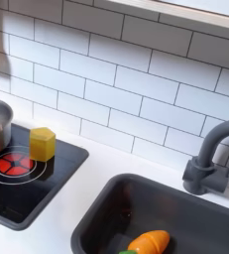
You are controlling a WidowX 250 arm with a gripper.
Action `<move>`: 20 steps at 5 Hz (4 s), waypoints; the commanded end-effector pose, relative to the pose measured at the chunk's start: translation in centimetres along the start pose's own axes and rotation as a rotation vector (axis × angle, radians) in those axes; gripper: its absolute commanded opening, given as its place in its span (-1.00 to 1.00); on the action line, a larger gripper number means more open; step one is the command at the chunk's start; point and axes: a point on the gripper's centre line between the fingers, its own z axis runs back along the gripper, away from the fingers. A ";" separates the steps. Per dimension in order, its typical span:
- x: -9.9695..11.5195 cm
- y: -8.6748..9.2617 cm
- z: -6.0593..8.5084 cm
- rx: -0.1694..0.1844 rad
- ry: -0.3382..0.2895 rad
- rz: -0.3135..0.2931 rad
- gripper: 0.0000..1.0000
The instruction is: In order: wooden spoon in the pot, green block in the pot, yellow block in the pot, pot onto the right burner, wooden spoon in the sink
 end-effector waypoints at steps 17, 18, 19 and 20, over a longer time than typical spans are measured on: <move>-3.6 -9.8 -5.8 -0.194 0.264 -0.161 1.00; -3.7 -9.9 -5.8 -0.196 0.275 -0.165 1.00; -4.0 -9.8 -6.0 -0.192 0.290 -0.161 1.00; -3.5 -9.7 -5.4 -0.176 0.238 -0.183 1.00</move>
